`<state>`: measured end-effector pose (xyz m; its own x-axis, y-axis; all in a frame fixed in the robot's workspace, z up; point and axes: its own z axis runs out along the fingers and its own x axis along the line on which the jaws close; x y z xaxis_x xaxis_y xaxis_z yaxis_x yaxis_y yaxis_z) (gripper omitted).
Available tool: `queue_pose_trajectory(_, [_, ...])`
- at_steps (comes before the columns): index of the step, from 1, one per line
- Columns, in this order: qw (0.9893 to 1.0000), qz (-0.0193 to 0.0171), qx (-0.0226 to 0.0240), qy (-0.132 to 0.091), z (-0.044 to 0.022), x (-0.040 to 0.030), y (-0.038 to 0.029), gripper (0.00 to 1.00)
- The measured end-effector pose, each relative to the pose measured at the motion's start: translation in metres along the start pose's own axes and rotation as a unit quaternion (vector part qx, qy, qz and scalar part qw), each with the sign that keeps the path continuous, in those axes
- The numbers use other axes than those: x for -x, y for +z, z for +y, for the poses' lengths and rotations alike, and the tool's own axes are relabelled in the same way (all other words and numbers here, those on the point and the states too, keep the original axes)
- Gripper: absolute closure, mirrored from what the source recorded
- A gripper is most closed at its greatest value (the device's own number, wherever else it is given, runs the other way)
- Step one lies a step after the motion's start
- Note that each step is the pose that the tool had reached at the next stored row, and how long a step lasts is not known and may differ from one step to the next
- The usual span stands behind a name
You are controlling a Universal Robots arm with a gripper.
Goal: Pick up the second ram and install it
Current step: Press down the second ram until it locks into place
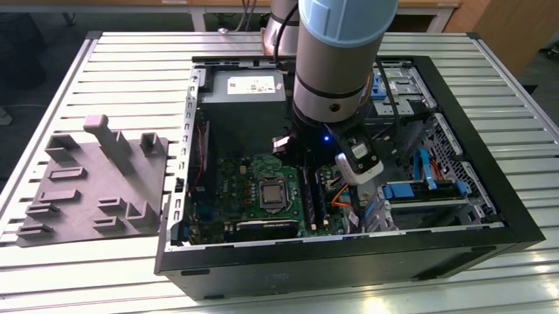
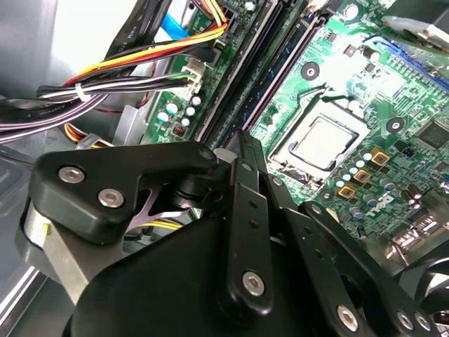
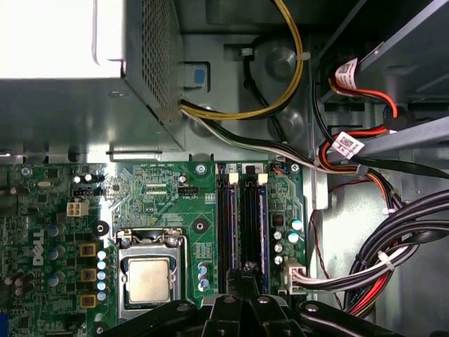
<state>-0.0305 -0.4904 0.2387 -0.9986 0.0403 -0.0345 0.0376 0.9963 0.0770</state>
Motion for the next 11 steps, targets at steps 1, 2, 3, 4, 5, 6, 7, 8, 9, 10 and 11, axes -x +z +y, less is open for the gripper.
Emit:
queue_pose_trajectory(1, [1.0,0.0,-0.0001,0.0,-0.0002,0.0,-0.0001,0.89])
queue_pose_trajectory(2, [1.0,0.0,-0.0001,0.0,-0.0032,0.0001,-0.0003,0.89])
queue_pose_trajectory(3, [1.0,0.0,-0.0001,0.0,-0.005,0.0002,-0.0004,0.89])
queue_pose_trajectory(4, [1.0,0.0,-0.0001,0.0,-0.0051,0.0002,-0.0004,0.89])
queue_pose_trajectory(5, [1.0,0.0,-0.0001,0.0,-0.0053,0.0002,-0.0004,0.89])
queue_pose_trajectory(6, [1.0,0.0,-0.0001,0.0,-0.0055,0.0002,-0.0004,0.89])
queue_pose_trajectory(7, [1.0,0.0,0.0,0.0,-0.0058,0.0003,-0.0004,0.89])
queue_pose_trajectory(8, [1.0,0.0,0.0,0.0,-0.006,0.0003,-0.0005,0.89])
queue_pose_trajectory(9, [1.0,0.0,-0.0001,0.0,-0.0063,0.0003,-0.0005,0.89])
queue_pose_trajectory(10, [1.0,0.0,0.0,0.0,-0.0066,0.0003,-0.0005,0.89])
queue_pose_trajectory(11, [1.0,0.0,-0.0001,0.0,-0.0069,0.0003,-0.0005,0.89])
